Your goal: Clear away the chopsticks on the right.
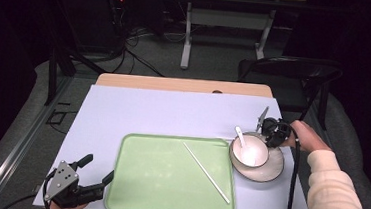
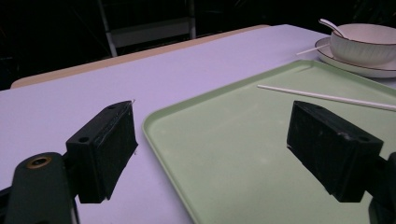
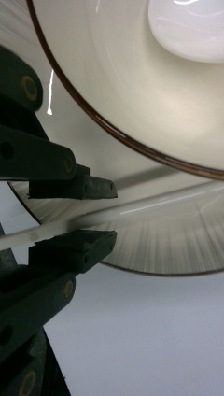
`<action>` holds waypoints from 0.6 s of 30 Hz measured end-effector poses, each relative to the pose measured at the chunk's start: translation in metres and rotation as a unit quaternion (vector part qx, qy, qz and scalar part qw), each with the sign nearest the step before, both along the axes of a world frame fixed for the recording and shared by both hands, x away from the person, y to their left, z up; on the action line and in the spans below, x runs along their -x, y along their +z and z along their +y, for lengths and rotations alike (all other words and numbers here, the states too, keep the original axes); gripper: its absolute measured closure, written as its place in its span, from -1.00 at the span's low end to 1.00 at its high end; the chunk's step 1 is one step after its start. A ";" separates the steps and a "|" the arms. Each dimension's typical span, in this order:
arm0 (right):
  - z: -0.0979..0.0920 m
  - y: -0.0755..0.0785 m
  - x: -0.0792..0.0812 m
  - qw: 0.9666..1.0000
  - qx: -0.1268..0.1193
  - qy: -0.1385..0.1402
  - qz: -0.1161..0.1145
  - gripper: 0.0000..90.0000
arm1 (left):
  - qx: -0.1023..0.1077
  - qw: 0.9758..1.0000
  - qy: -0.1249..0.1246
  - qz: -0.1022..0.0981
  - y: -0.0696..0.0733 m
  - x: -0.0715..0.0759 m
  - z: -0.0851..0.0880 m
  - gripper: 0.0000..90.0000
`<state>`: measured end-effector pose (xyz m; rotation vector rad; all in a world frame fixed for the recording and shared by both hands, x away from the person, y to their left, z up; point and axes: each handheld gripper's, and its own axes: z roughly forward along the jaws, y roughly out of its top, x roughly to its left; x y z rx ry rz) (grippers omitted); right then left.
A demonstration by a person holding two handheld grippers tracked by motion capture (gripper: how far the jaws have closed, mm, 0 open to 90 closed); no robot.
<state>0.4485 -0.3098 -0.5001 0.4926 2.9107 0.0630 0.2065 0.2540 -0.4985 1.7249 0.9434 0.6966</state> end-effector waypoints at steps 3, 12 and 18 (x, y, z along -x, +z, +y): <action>-0.001 -0.005 0.002 1.000 -0.003 0.000 0.009 0.77 | 0.001 1.000 0.001 0.000 0.000 0.000 0.000 -0.65; -0.007 -0.003 0.002 0.999 -0.025 -0.017 0.013 0.87 | 0.000 1.000 0.000 0.000 0.000 0.000 0.000 -0.65; -0.012 0.013 0.008 0.995 -0.057 -0.083 -0.016 0.87 | 0.000 1.000 0.000 0.000 0.000 0.000 0.000 -0.65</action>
